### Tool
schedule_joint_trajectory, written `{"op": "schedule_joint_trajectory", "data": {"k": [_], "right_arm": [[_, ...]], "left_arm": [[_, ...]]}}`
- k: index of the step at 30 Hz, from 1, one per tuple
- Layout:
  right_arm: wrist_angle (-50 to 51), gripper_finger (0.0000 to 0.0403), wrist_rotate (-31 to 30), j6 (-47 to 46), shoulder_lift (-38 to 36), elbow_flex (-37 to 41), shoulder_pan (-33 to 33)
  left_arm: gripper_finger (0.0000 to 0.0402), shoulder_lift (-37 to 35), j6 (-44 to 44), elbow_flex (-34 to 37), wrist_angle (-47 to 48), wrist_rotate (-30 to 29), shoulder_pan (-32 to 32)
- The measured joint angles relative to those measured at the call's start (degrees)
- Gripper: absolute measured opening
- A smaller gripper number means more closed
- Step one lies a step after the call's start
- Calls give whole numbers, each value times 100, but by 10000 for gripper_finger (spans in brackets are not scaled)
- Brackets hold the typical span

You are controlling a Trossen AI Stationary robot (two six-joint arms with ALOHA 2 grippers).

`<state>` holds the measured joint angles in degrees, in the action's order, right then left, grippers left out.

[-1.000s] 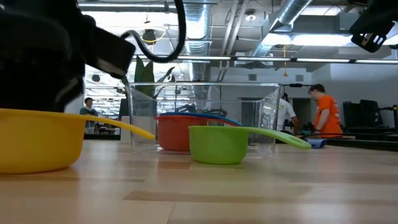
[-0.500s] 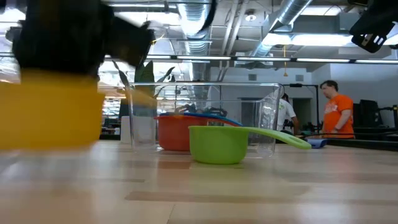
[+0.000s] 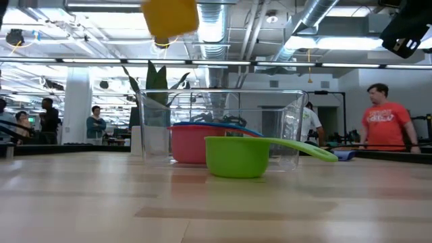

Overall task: Nest measuring cups in basket
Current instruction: Stack the yellow measuring cup into the blue measuring cup

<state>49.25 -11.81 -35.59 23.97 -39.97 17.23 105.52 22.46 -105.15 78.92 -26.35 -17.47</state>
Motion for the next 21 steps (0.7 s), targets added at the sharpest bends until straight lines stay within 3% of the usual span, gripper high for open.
{"op": "schedule_joint_trajectory", "data": {"k": [4,8,15,18,21], "right_arm": [[-6,40,0,0,0,0,0],[-4,40,3,-2,0,0,0],[-8,40,4,-5,2,0,0],[-4,40,4,-4,0,0,-1],[-2,40,4,-4,-2,1,0]], "left_arm": [[0,69,-1779,276,-560,381,784],[0,74,-2567,395,-1054,735,1381],[0,157,-2868,509,-1385,1666,1785],[0,148,-2691,982,-2121,2005,1719],[0,171,-2635,1393,-2378,1736,1578]]}}
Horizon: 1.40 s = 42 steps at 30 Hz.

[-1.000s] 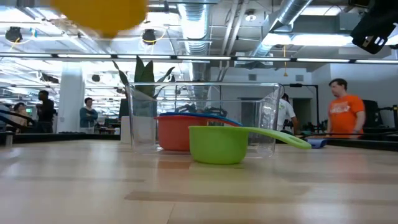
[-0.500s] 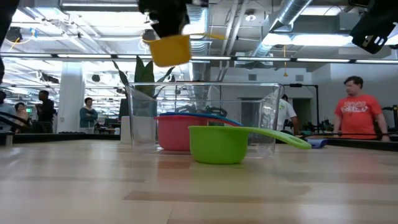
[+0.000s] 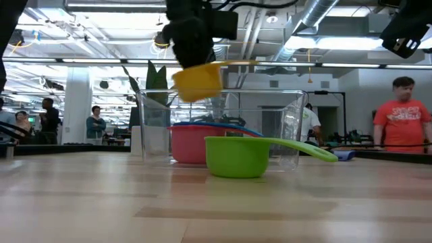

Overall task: Nest measuring cups in basket
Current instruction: Stack the yellow measuring cup into the blue measuring cup

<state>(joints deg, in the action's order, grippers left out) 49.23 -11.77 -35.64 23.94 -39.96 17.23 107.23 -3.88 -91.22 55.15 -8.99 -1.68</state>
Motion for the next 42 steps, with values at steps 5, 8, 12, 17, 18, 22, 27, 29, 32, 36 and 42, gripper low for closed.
{"op": "schedule_joint_trajectory", "data": {"k": [5,8,12,17,18,22,27,29,32,36,42], "right_arm": [[-2,40,-1,0,2,1,-2],[-4,40,-2,0,2,1,0],[-20,40,0,0,2,0,-1],[-42,40,0,0,2,1,-1],[-42,40,0,0,0,1,-2],[-42,40,0,0,0,1,-1],[-39,40,0,2,2,1,0],[-37,40,0,3,2,1,-2],[-37,40,0,2,1,1,0],[-20,40,0,7,0,1,-1],[11,40,0,9,2,1,0]], "left_arm": [[0,-18,-84,199,-300,15,-23],[0,111,-144,220,-586,-1,-20],[0,442,-102,223,-631,25,-16],[0,537,56,206,-574,-51,-8],[0,536,80,205,-537,-64,-6],[0,536,255,208,-290,16,-1],[0,515,1083,208,-74,76,-1],[0,492,1417,208,7,108,-1],[0,491,1896,208,86,246,-1],[0,491,2488,208,168,398,-39],[0,491,3158,208,219,400,-56]]}}
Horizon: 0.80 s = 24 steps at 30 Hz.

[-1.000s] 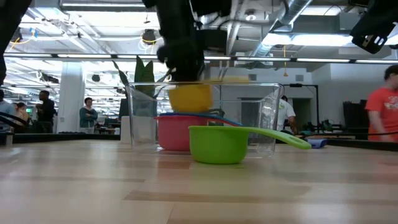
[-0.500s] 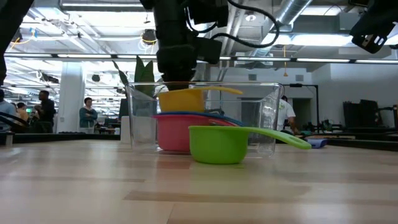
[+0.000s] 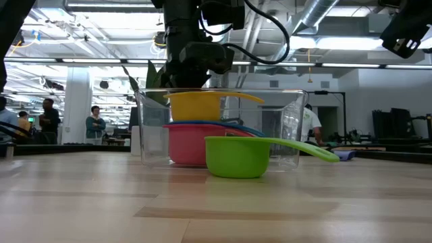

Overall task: Nest measuring cups in basket
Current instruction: Stack the yellow measuring cup into the blue measuring cup

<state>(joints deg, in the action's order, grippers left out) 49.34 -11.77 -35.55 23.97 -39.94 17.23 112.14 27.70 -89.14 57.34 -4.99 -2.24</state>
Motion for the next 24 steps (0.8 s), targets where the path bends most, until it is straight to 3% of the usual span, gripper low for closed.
{"op": "schedule_joint_trajectory", "data": {"k": [8,24], "right_arm": [[-1,40,0,0,0,0,-1],[-2,40,2,0,0,0,-2]], "left_arm": [[24,0,349,0,-32,-11,-16],[97,0,-527,0,119,169,-89]]}}
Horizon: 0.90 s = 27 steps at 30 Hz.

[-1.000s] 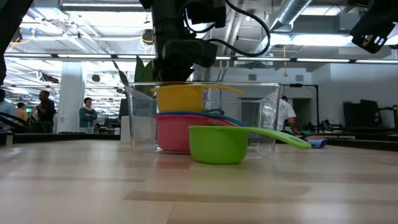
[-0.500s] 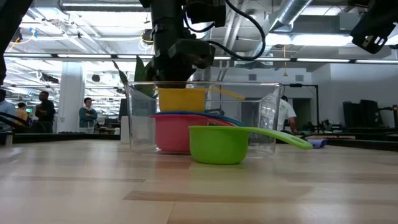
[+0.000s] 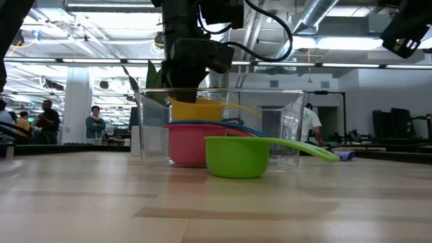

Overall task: Nest measuring cups in basket
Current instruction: Stack the yellow measuring cup into the blue measuring cup, then stack the green measuring cup into the yellow measuring cup

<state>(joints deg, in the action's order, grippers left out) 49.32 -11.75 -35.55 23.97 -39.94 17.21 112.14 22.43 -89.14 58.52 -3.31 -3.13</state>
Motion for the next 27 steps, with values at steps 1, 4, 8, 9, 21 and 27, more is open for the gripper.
{"op": "schedule_joint_trajectory", "data": {"k": [1,4,8,9,21,27], "right_arm": [[0,40,0,0,0,0,2],[0,40,0,0,0,0,1],[0,40,0,0,0,0,2],[1,40,0,0,0,0,2],[0,40,0,0,0,0,2],[5,40,-2,0,0,0,0]], "left_arm": [[102,0,-72,-1,38,-2,4],[116,0,-230,-2,185,-15,31],[130,0,-253,-2,259,-16,99],[133,0,-253,-3,259,-13,119],[138,-31,168,-1722,1302,917,-132],[138,-21,397,-1995,900,773,-1193]]}}
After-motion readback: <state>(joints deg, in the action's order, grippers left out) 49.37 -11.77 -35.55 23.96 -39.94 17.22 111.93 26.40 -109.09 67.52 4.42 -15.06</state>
